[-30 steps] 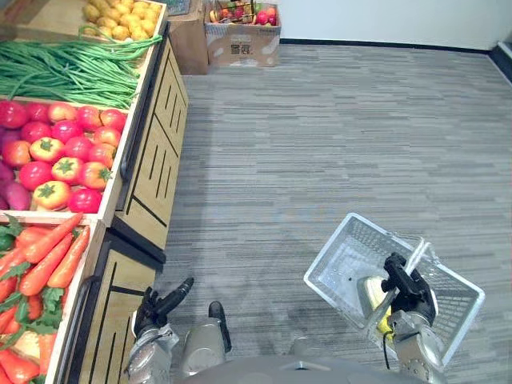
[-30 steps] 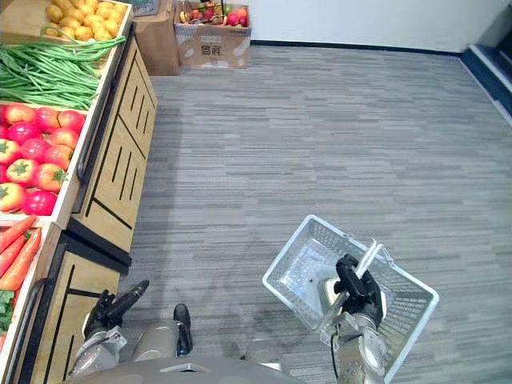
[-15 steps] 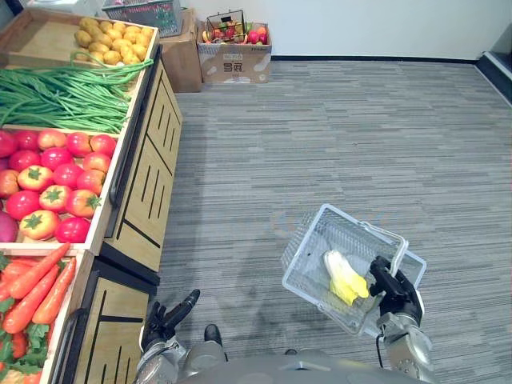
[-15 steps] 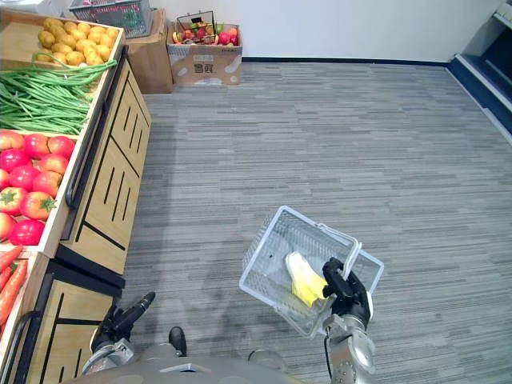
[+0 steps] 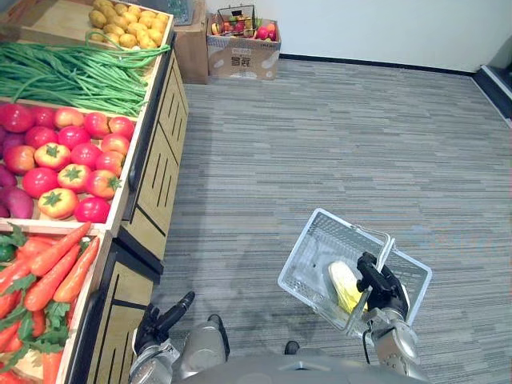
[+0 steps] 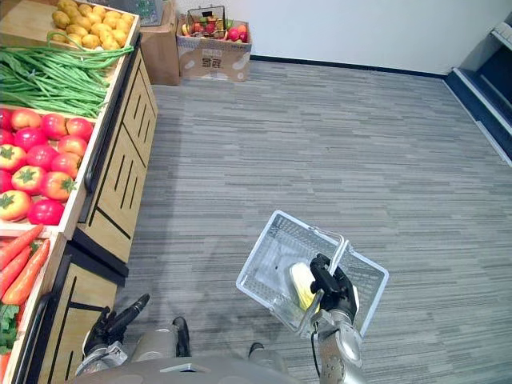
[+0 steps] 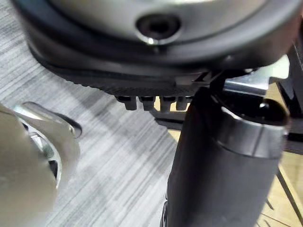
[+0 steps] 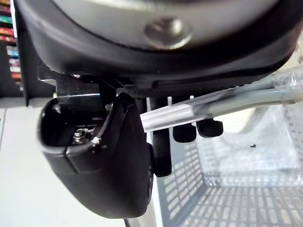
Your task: Pick vegetable in the basket
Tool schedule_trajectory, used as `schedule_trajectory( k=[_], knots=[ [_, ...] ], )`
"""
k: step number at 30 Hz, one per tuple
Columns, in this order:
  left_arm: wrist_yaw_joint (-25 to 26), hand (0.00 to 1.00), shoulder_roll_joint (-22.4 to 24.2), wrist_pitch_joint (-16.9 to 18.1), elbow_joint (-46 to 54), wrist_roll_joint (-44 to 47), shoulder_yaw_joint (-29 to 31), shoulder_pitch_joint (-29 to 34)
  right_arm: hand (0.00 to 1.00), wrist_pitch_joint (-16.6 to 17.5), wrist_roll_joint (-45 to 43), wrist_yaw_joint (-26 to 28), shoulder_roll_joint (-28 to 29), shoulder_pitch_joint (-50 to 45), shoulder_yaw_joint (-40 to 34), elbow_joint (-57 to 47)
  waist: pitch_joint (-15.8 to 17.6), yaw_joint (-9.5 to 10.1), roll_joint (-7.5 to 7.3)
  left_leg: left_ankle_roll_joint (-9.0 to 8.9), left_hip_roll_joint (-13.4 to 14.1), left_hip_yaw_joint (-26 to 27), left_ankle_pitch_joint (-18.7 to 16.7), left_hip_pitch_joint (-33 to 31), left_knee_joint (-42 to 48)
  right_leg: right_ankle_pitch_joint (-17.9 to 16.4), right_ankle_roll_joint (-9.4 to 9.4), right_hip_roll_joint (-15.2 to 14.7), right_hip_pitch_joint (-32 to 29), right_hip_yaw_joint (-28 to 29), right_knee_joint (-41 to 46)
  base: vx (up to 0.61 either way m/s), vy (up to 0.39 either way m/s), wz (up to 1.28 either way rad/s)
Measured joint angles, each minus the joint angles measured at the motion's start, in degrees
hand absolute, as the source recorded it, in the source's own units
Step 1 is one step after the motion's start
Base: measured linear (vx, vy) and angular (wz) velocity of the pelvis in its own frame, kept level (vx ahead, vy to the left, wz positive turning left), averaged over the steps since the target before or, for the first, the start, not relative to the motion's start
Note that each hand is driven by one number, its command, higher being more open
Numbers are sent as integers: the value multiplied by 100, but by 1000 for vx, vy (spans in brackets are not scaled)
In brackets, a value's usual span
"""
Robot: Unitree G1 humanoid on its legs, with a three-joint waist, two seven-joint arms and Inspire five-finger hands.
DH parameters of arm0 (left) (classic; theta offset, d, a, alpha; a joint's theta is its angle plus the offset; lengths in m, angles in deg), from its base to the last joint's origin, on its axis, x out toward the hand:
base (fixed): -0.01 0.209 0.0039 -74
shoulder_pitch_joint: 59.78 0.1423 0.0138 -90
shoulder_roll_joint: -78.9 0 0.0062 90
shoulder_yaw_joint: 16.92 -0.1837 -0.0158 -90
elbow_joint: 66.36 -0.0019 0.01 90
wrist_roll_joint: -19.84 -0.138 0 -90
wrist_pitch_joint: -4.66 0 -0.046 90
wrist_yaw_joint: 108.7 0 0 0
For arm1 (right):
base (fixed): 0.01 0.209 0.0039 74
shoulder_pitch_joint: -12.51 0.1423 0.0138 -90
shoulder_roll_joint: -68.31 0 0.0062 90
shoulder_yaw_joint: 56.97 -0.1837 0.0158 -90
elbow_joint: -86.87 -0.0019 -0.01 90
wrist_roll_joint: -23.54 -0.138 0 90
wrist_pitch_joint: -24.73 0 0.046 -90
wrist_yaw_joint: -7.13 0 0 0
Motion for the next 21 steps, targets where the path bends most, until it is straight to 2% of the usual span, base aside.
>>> schedule_trajectory(
  k=[1, 2, 3, 4, 5, 6, 7, 8, 10, 12, 15, 16, 18, 19, 20, 21],
  knots=[
    [-1, 100, -3, 1, 122, 0, -1, 11, 0, -3, 0, -14, -19, 7, -14, -4, 48, -29, -33, 70, 44, -50, -218, -148, 467, -78, -63, -40, 11, -99, 125, -74, 199, 47],
    [-3, 100, -3, 2, 128, 0, -1, 49, 0, -13, 0, -21, -31, -3, -19, -4, 22, -36, 39, 106, 82, -100, -394, -202, 615, -135, -89, -18, 49, -175, 197, 62, 227, 43],
    [9, 100, -61, -3, 110, 0, -1, 120, 0, -85, 2, -31, -25, -14, 19, -1, 18, -19, 22, 171, 40, -214, -583, -209, 769, -278, -281, -54, 150, -243, 393, 175, 186, 41],
    [18, 100, -107, -2, 112, 4, 2, 143, 0, -96, 1, -16, -31, -17, 64, -5, 37, -54, -61, 275, -121, -276, -671, -122, 738, -243, -477, -161, 90, -245, 818, 206, 187, 45],
    [18, 100, -117, -2, 110, 3, 0, 147, 0, -96, 2, -17, -33, -13, 66, -5, 49, -52, -55, 325, -169, -328, -700, -82, 734, -148, -530, -205, -25, -233, 1155, 223, 213, 57],
    [17, 100, -131, -2, 111, 2, 0, 155, 0, -99, 5, -23, -33, -40, 92, -5, 68, -65, -25, 387, -237, -431, -734, 70, 694, 115, -647, -276, -285, -138, 1926, 254, 259, 58],
    [17, 100, -167, -2, 112, 2, -3, 155, 0, -109, 5, -22, -31, -52, 132, -4, 102, -69, 16, 451, -312, -568, -776, 242, 658, 399, -691, -295, -524, 56, 2678, 276, 254, 59],
    [14, 100, -175, -14, 111, 6, -4, 170, 0, -112, 4, -20, -29, -66, 162, -5, 133, -78, 55, 505, -357, -620, -766, 338, 627, 381, -679, -285, -636, 160, 3038, 296, 189, 61],
    [9, 100, -99, -121, 105, 2, -71, 262, 0, -114, 6, 11, -29, -90, 223, -5, 109, -94, -19, 598, -584, -831, -762, 724, 376, 334, -686, -199, -914, 314, 3972, 292, 131, 65],
    [-18, 100, -8, -166, 101, 1, -82, 291, 0, -113, 10, 59, -29, -65, 222, -20, 99, -103, -41, 613, -723, -991, -754, 961, 185, 95, -574, -102, -1075, 295, 4105, 300, 86, 57],
    [-28, 100, 53, -322, 61, 9, -72, 251, 0, -114, 9, 97, -29, 4, 224, -44, 122, -110, -2, 604, -804, -1307, -759, 1261, 2, -244, -523, 99, -1279, 291, 3523, 329, 19, 54],
    [-28, 100, 83, -320, 50, 7, -95, 242, 0, -113, 9, 103, -29, 13, 220, -103, 174, -110, 78, 578, -779, -1531, -772, 1443, -121, -302, -483, 292, -1354, 428, 2745, 290, -44, 59],
    [-23, 100, 83, -319, 20, 6, -139, 225, 0, -113, 6, 111, -29, 13, 215, -176, 196, -126, 132, 513, -770, -1705, -808, 1598, -209, -235, -378, 472, -1541, 828, 2048, 276, -85, 66],
    [-3, 100, 74, -297, -152, -3, -138, 107, 0, -113, 3, 108, -30, -12, 190, -252, 242, -159, 209, 409, -775, -1961, -870, 1753, -228, -66, -108, 622, -1693, 1339, 1437, 270, -143, 83],
    [15, 100, 73, -294, -213, -3, -131, 88, 0, -113, 2, 108, -30, -35, 188, -287, 255, -193, 229, 382, -790, -2095, -885, 1833, -264, 11, -11, 685, -1727, 1596, 1224, 349, -235, 121],
    [37, 100, 69, -244, -351, -4, -112, 55, 0, -113, 2, 108, -30, -92, 184, -357, 259, -264, 250, 282, -824, -2391, -940, 1969, -306, 142, 187, 762, -1763, 2135, 903, 256, -211, 107]
  ],
)
